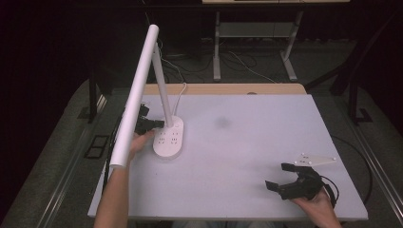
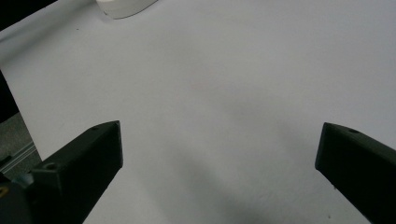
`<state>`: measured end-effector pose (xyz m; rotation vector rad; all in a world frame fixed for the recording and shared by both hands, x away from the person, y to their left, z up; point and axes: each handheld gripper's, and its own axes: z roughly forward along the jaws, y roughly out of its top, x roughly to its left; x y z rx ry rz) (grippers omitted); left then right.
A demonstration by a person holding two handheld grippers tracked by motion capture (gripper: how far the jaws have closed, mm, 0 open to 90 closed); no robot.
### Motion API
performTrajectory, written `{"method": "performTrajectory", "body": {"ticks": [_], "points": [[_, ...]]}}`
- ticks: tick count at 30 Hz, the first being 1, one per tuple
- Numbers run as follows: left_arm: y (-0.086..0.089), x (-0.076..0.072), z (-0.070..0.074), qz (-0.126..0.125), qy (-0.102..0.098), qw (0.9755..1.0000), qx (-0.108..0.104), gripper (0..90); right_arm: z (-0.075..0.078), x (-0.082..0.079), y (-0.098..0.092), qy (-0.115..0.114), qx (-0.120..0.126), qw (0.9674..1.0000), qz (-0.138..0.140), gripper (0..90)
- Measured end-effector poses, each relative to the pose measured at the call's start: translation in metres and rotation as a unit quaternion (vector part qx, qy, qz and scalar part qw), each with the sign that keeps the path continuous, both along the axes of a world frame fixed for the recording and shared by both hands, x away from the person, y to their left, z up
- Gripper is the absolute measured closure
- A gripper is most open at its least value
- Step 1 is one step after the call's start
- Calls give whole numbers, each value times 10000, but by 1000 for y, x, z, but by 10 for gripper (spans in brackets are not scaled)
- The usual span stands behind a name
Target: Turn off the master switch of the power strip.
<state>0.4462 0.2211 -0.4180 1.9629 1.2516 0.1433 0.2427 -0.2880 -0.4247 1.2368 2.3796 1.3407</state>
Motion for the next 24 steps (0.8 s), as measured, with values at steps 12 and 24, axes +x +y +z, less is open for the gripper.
{"method": "performTrajectory", "body": {"ticks": [12, 24], "points": [[0, 1, -2, 91, -106, 9999, -5, 900, 0, 0, 0, 2, -15, 10000, 3, 3], [1, 1, -7, 153, -134, 9997, -142, 900, -1, -1, -1, -2, -50, 10000, 7, 3]]}}
